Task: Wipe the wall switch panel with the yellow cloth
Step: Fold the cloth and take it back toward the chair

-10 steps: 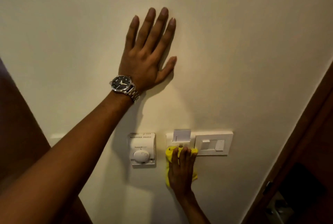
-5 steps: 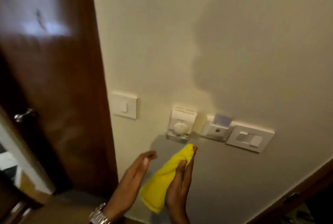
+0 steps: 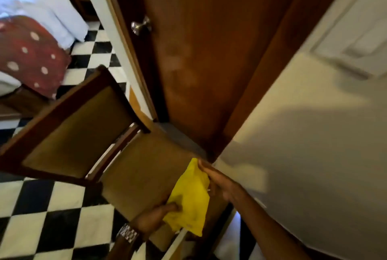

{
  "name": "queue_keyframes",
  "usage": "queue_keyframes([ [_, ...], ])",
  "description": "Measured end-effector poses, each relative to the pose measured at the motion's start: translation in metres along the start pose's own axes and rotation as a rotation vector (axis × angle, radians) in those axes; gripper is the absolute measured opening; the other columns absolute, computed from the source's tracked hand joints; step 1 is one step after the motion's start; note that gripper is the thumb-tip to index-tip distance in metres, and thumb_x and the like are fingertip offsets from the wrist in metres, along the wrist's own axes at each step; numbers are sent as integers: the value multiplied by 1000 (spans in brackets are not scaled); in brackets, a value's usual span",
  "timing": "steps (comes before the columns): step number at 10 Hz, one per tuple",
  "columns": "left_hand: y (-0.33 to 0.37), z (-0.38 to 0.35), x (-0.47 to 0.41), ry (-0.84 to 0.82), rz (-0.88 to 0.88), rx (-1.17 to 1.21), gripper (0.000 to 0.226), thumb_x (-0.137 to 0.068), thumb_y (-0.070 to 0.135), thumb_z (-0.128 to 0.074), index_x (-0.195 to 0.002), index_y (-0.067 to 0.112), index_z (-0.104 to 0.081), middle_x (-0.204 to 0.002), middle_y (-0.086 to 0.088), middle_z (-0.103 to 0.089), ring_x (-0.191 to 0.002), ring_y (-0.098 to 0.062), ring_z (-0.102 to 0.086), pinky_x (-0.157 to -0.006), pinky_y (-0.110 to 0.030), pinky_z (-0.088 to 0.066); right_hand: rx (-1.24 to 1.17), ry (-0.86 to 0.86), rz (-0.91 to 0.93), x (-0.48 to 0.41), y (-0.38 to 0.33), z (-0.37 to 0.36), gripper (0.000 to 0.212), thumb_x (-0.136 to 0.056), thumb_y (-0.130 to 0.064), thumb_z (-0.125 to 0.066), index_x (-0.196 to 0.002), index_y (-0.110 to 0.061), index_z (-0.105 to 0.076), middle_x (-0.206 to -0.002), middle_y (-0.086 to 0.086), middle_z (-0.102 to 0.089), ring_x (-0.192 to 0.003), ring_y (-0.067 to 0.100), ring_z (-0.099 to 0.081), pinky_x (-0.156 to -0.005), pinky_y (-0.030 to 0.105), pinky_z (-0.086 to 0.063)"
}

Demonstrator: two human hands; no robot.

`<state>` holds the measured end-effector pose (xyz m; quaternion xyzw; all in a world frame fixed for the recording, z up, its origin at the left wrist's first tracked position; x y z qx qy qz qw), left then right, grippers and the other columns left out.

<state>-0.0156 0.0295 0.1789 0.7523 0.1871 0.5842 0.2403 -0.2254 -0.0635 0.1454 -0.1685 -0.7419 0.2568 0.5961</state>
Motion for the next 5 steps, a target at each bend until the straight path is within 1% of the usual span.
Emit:
queue_keyframes([
  [1, -35, 55, -57, 97, 67, 27, 59, -79, 31, -88, -130, 32, -59, -115, 7, -78, -102, -21, -76, -71, -34, -65, 122, 32, 55, -74, 25, -10, 44, -88, -37, -76, -129, -34, -61, -120, -2, -73, -114, 24, -67, -92, 48, -58],
  [2, -83, 106, -124, 325, 54, 57, 49, -88, 32, -85, -128, 25, -58, -125, -13, -66, -106, -36, -70, -77, -44, -62, 374, 120, 222, -140, 47, -15, 34, -92, -9, -67, -123, -20, -58, -124, 5, -64, -116, 35, -62, -94, 46, -53],
  [3, -139, 128, -184, 423, 89, -118, 31, -104, 6, -65, -129, 7, -46, -115, -29, -60, -77, -28, -63, -64, -33, -52, 711, 107, 309, -191, 96, -25, 35, -100, -10, -55, -135, -10, -59, -144, 16, -53, -136, 34, -48, -112, 35, -38],
  [4, -166, 124, -213, 416, 178, -328, 33, -105, 14, -66, -130, 9, -45, -106, -22, -56, -76, -27, -60, -65, -35, -49, 1301, 81, 315, -213, 138, -22, 47, -103, -28, -46, -149, -31, -43, -166, 12, -18, -152, 34, -18, -119, 45, -23],
  [5, -172, 122, -208, 521, 231, -538, 48, -104, 24, -69, -139, -1, -49, -118, -26, -63, -99, -36, -62, -83, -44, -51, 1403, 142, 405, -189, 144, -8, 56, -102, -28, -43, -154, -41, -29, -169, 10, 1, -156, 31, -5, -122, 51, -17],
])
Point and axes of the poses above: each hand's wrist, its own x-axis away from the middle knuckle, its own z-axis out of the back of the hand, y = z × x, the point moved 3 cm from there along -x, towards the middle knuckle
